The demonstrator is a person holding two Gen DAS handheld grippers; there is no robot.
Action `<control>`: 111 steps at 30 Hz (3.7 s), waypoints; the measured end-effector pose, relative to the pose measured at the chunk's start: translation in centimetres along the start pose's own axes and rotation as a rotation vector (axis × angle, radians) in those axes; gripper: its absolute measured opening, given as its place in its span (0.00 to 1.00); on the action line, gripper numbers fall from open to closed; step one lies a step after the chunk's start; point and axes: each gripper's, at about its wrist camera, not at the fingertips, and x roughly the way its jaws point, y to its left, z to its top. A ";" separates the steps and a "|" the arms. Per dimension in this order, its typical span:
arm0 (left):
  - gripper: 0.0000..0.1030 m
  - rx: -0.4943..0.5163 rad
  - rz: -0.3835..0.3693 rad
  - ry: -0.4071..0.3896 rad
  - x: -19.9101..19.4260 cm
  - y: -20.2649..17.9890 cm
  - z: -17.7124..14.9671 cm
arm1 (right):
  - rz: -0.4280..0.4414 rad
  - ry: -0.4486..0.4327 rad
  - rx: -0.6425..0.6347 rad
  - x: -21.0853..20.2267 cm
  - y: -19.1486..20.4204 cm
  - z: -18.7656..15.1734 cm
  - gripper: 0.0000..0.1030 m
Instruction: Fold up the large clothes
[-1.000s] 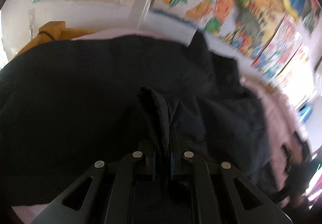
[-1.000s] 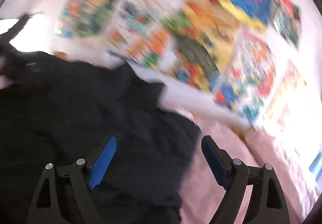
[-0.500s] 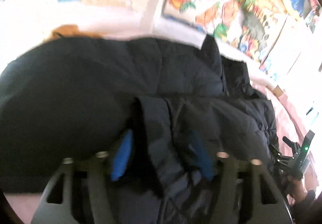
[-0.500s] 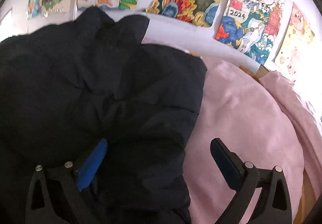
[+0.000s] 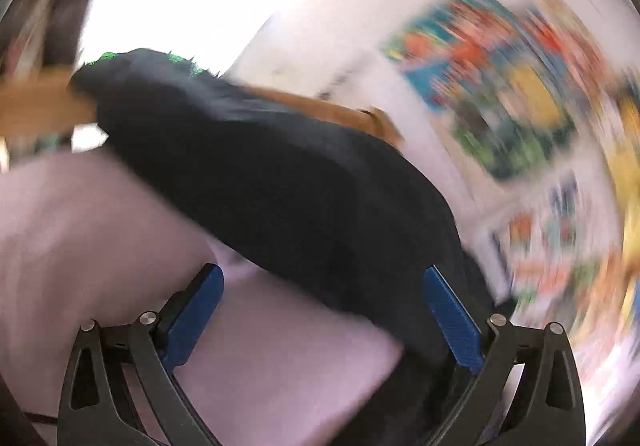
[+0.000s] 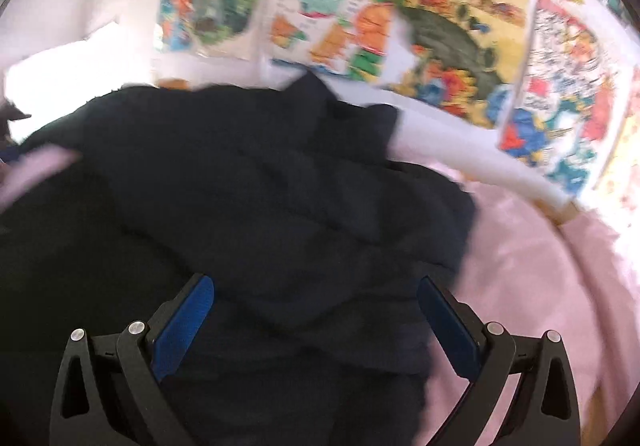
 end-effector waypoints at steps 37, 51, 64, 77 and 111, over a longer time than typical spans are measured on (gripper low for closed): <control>0.06 1.113 -0.526 -0.268 -5.4 -26.3 -14.2 | 0.249 -0.233 0.506 -4.7 -7.8 1.3 1.00; 0.06 1.777 -0.549 0.181 0.5 -24.9 -32.3 | 0.426 -0.222 0.663 -4.0 -10.6 0.6 1.00; 0.10 2.309 -0.391 0.127 2.3 -19.3 -40.2 | 0.573 -0.114 0.749 0.2 -11.5 0.0 1.00; 0.11 2.271 -0.322 0.228 6.3 -19.6 -40.5 | 0.670 -0.044 1.084 1.2 -16.2 -6.6 1.00; 0.64 1.572 -0.331 0.368 3.0 -20.0 -23.1 | -0.150 -0.065 0.304 2.4 -11.7 2.7 0.07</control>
